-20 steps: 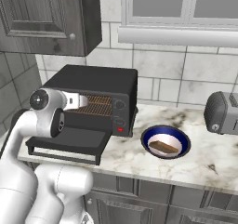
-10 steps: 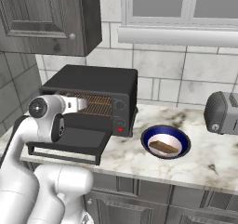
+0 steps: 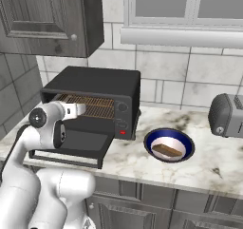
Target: Pick up the heated bread from the toaster oven and place it in the bowl. Then move the bread bowl to the dining counter.
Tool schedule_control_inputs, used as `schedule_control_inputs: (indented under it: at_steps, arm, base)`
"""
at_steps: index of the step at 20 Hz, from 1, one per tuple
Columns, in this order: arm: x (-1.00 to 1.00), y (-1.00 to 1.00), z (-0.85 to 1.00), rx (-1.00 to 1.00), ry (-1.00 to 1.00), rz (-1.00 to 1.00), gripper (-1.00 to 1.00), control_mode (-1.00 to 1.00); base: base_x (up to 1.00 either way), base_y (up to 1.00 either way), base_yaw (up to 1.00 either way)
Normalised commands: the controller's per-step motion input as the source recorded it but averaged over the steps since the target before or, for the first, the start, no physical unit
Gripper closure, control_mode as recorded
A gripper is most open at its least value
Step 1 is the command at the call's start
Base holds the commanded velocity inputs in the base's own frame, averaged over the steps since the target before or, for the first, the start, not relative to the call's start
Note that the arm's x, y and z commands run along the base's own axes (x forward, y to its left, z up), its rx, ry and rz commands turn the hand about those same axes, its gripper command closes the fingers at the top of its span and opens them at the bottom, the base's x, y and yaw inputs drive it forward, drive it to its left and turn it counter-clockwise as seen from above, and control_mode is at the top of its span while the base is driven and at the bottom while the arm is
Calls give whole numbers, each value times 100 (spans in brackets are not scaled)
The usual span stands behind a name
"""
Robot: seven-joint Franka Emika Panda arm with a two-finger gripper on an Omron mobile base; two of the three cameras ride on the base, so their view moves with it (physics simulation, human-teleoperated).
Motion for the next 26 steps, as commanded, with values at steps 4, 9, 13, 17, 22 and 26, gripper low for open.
schedule_control_inputs:
  at_steps: [4, 9, 13, 17, 22, 26]
  arm:
    - [26, 7, -11, 0, -6, 0, -100, -100]
    - [24, 6, -12, 0, -7, 0, -100, -100]
    - [24, 4, -22, 0, -5, 0, -100, -100]
    - [25, 7, -25, -1, -6, 0, -100, -100]
    - [24, 5, -23, -2, -6, 0, -100, -100]
    - [23, 8, -25, -2, -5, 0, -100, -100]
  base:
    - [0, 0, 0]
    - [0, 0, 0]
    - [0, 0, 0]
    - [0, 0, 0]
    - [0, 0, 0]
    - [0, 0, 0]
